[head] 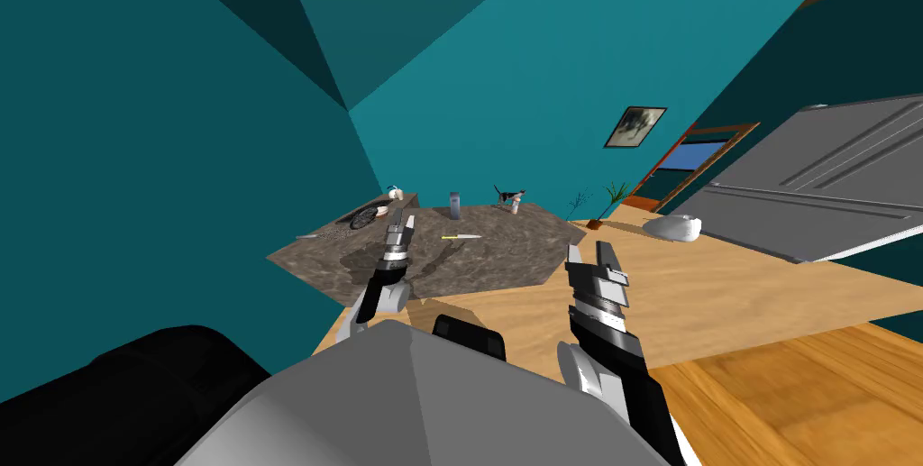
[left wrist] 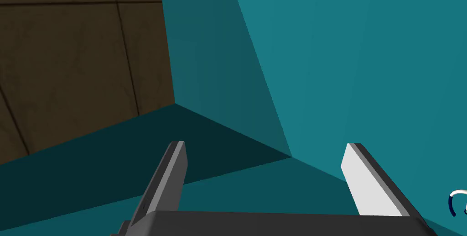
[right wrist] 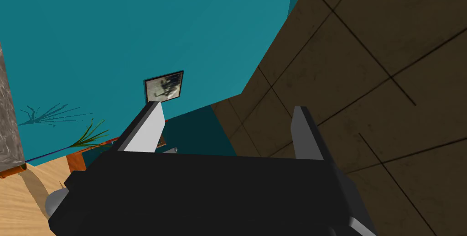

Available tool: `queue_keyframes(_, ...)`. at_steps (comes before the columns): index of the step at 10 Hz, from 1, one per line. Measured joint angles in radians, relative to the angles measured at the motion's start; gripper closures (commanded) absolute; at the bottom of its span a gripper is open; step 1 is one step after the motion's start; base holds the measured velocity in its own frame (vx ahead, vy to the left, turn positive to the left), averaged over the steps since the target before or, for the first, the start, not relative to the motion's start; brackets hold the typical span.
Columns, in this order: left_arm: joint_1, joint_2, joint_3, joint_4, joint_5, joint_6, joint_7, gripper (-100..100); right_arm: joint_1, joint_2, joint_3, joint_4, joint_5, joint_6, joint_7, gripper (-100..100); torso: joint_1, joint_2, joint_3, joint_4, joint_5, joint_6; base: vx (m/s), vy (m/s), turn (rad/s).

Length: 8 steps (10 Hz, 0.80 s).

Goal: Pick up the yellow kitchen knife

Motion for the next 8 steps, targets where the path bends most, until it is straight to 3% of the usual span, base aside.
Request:
queue_keyframes(3,0.048,0.073,0.003,0.001,0.015,0.021,0.061,-100,0.0,0.0,0.0,0.0,0.0,0.0,0.0,0,-0.001,0.0,0.0,0.0,0.0,0.0,0.012,-0.025,-0.236)
queue_keyframes(8,0.157,0.156,0.0,-0.008,0.039,0.068,0.185,-100,0.0,0.0,0.0,0.0,0.0,0.0,0.0,0,-0.002,-0.001,0.0,0.0,0.0,0.001,0.014,-0.028,-0.208)
